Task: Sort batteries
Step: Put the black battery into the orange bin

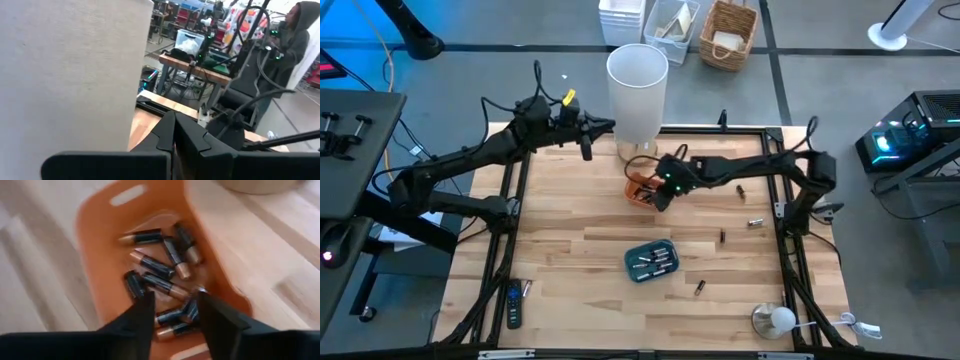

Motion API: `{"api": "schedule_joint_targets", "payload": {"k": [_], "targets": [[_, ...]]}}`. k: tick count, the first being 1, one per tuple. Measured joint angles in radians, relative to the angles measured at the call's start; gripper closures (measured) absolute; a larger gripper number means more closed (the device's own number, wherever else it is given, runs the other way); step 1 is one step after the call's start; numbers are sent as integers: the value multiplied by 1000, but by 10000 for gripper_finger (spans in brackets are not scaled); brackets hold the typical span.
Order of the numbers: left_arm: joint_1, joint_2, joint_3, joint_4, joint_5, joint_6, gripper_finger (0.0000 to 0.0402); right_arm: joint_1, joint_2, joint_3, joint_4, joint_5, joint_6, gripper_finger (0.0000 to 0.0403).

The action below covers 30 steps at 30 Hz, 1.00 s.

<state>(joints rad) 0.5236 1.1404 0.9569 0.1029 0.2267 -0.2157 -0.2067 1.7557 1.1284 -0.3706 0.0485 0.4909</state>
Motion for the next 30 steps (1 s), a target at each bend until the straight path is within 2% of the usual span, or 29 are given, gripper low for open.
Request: {"api": "schedule_joint_targets", "payload": {"k": [3, 5, 8, 11, 14, 17, 20, 23, 25, 30], "targets": [[0, 0, 0, -10, 17, 0, 401, -5, 26, 60, -81, -126, -75, 220], [0, 0, 0, -10, 31, 0, 401, 0, 19, 89, -153, -165, -80, 212], [1, 0, 0, -10, 32, 11, 402, 30, -51, 116, -285, -143, -57, 212], [1, 0, 0, -10, 32, 42, 401, 95, -136, 93, -437, -112, 66, 218], [2, 0, 0, -10, 33, 65, 401, 204, -221, 29, -545, -138, 301, 224], [10, 0, 0, -10, 34, 80, 401, 347, -275, -55, -555, -231, 649, 225], [23, 0, 0, -10, 34, 80, 401, 518, -275, -123, -396, -308, 1015, 225], [36, 0, 0, -10, 34, 81, 402, 655, -231, -157, -148, -307, 1323, 225], [45, 0, 0, -10, 34, 82, 401, 706, -181, -159, -87, -282, 1463, 225], [59, 0, 0, -8, 34, 89, 401, 740, -75, -130, -142, -260, 1656, 225]]}}
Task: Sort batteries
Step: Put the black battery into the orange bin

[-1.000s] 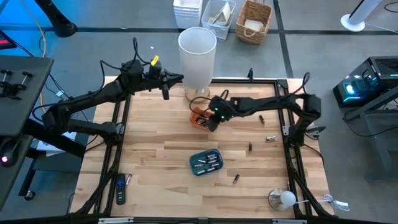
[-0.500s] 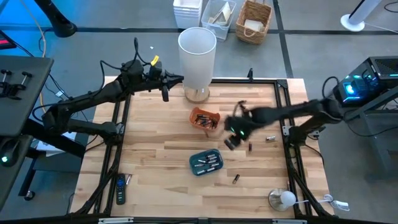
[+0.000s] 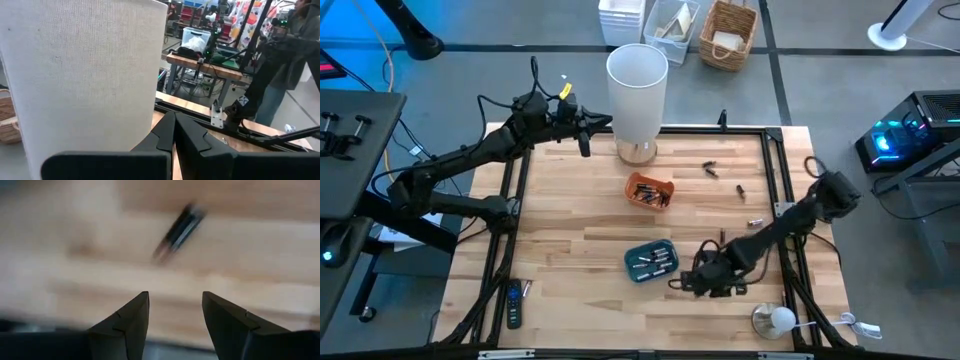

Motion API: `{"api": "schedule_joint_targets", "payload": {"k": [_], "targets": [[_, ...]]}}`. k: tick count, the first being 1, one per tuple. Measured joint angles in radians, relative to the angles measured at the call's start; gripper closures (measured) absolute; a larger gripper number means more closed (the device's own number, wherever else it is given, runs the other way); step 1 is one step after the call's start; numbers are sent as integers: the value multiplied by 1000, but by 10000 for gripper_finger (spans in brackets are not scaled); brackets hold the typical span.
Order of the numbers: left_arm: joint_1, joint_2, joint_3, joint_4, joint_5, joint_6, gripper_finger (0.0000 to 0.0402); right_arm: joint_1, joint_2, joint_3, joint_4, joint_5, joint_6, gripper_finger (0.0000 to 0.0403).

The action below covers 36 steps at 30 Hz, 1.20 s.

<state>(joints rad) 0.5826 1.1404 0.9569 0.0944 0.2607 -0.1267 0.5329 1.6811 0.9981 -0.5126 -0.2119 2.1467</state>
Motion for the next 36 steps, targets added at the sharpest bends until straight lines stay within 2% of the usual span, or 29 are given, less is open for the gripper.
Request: {"api": "schedule_joint_targets", "payload": {"k": [6, 13, 16, 20, 23, 28, 31, 34, 36], "targets": [[1, 0, 0, -1, 0, 1, 401, -20, 75, 4, 44, 52, 95, 225], [1, 0, 0, -20, 0, 1, 401, -37, 136, 8, 22, 28, 109, 240], [0, 0, 0, -33, 0, 0, 402, -39, 158, 8, 23, 27, 82, 276], [0, 0, 0, -26, 0, 1, 401, -43, 154, 8, -14, 32, 0, 369], [1, -2, 0, 8, 1, -8, 401, -59, 104, 7, -57, 69, -63, 370], [2, -19, 0, 100, 28, -24, 402, -116, -123, 5, -187, 318, -180, 370], [6, -17, 0, 104, 29, -2, 401, -188, -258, 0, -306, 471, -279, 370], [6, -16, 0, 96, 28, -2, 402, -310, -344, 1, -278, 585, -477, 370], [6, -17, 0, 81, 28, -2, 401, -402, -358, 2, -210, 553, -660, 370]]}}
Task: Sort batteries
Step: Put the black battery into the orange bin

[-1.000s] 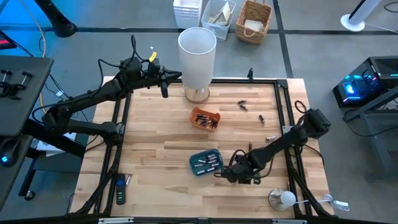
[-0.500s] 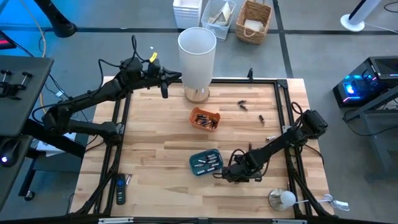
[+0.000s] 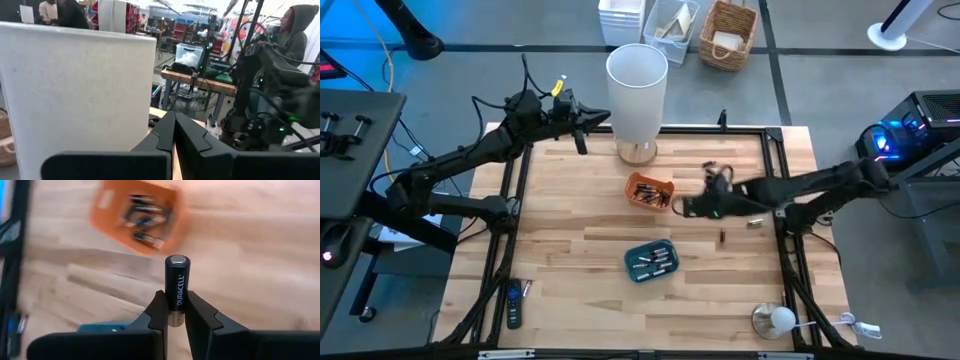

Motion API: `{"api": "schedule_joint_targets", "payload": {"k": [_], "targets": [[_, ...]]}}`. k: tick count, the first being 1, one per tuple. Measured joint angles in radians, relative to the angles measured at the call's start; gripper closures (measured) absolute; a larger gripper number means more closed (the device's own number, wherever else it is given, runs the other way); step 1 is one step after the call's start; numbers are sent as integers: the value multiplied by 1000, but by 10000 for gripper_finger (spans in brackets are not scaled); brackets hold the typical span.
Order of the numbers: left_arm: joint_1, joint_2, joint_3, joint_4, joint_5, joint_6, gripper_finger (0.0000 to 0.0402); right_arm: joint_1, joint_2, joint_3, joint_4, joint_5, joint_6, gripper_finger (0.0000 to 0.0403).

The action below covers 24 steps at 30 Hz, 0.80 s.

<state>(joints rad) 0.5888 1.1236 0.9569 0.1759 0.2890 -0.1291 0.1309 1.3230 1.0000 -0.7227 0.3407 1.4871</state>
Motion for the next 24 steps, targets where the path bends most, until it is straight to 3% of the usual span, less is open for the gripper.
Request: {"api": "schedule_joint_targets", "payload": {"k": [4, 8, 15, 24], "targets": [[0, 0, 0, -8, 0, 0, 402, -177, 65, 0, 196, -140, -352, 370], [0, 0, 0, -13, -9, -16, 402, -305, 182, 1, 334, -259, -554, 370], [0, 0, 0, -23, -14, -16, 401, -409, 364, 0, 561, -458, -743, 332], [-1, 0, 0, -30, -24, -17, 401, -415, 367, 0, 514, -504, -863, 289]]}}
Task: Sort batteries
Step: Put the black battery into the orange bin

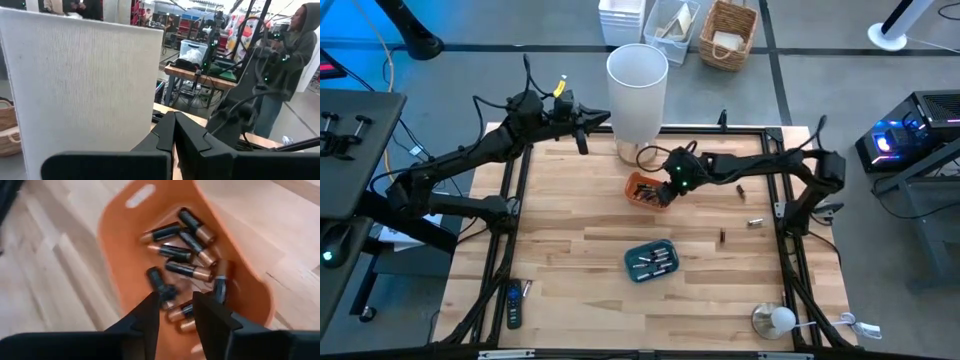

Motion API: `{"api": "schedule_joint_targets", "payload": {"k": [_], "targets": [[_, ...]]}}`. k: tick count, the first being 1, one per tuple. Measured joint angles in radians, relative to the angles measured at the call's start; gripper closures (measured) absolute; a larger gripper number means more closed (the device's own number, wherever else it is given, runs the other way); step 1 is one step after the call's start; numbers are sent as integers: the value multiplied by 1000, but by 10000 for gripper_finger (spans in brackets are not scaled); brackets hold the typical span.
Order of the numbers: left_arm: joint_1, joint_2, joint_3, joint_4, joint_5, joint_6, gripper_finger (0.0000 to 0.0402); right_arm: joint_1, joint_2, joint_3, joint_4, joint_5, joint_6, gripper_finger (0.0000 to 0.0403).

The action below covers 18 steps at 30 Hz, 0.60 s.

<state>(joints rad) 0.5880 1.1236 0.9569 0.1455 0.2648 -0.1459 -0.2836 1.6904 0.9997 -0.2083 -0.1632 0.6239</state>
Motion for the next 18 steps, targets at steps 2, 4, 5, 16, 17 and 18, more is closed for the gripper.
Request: {"api": "schedule_joint_targets", "payload": {"k": [2, 4, 5, 16, 17, 18], "targets": [[0, 0, 0, -11, -7, 0, 401, -7, -40, 0, -35, 1, -35, 277], [0, 0, 0, -22, -8, 0, 401, -30, -102, 1, -112, 58, -56, 265], [0, 0, 0, -27, -8, 0, 401, -47, -133, 2, -159, 104, -54, 261], [0, 0, 0, -83, -11, -24, 402, -440, -148, -32, -480, 342, 297, 238], [0, 0, 0, -84, -11, -33, 401, -463, -127, -32, -447, 334, 308, 238], [0, 0, 0, -84, -11, -36, 401, -480, -108, -32, -413, 324, 318, 238]]}}
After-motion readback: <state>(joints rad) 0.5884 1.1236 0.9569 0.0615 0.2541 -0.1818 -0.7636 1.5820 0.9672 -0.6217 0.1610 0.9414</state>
